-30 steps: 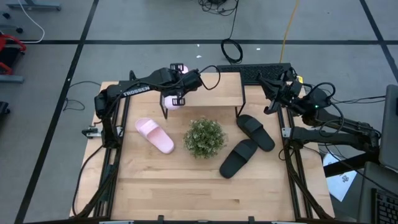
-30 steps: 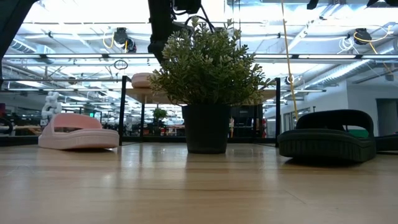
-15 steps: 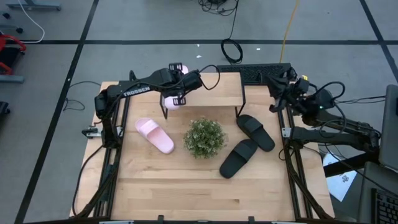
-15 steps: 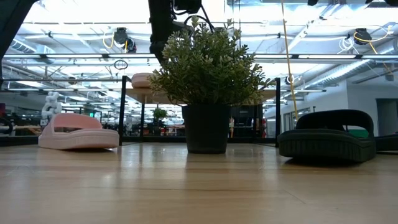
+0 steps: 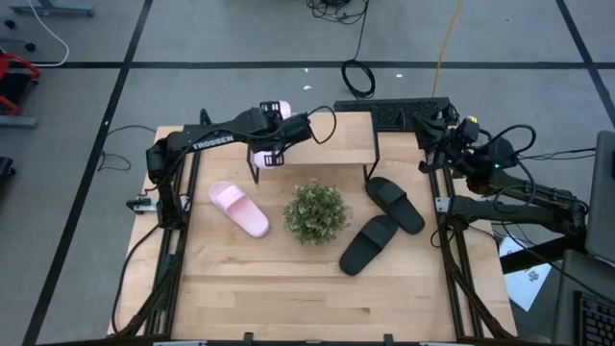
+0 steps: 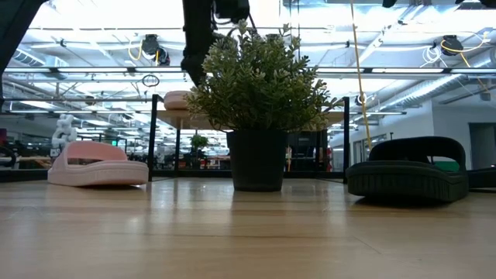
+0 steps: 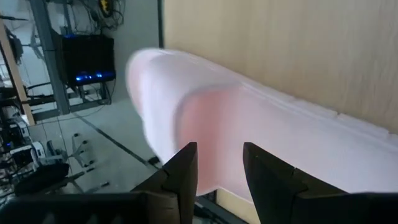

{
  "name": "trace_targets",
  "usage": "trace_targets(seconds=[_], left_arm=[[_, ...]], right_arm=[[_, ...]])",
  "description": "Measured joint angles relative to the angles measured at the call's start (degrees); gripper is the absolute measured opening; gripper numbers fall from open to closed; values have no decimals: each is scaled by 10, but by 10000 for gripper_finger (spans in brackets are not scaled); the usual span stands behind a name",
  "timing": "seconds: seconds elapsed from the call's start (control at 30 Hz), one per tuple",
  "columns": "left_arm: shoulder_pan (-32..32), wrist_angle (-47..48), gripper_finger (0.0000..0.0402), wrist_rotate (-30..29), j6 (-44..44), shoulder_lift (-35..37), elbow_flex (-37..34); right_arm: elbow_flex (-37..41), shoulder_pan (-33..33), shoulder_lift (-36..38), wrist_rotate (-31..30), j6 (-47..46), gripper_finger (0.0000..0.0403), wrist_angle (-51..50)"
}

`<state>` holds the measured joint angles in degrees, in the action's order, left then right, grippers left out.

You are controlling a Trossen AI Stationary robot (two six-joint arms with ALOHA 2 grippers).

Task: Pick and place slides into the shelf
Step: Put the bottom pink slipper on the shelf

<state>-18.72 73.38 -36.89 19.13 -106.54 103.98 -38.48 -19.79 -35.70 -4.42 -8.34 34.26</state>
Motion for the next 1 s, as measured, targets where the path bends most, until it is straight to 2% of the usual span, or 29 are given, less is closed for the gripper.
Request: trace_targets(seconds=[0.2,0.33,0.77,1.0], left_arm=[[0,-12,131,-102,-27,0,-55],[1,-13,131,-88,-40,0,-62],[-8,-57,131,-80,4,0,-62],[-20,-60,131,-48,16,0,-62]], right_arm=[[0,0,0,0,0,0,0],[0,0,0,0,0,0,0],[0,0,0,0,0,0,-2],[0,0,0,0,-3,0,-2]])
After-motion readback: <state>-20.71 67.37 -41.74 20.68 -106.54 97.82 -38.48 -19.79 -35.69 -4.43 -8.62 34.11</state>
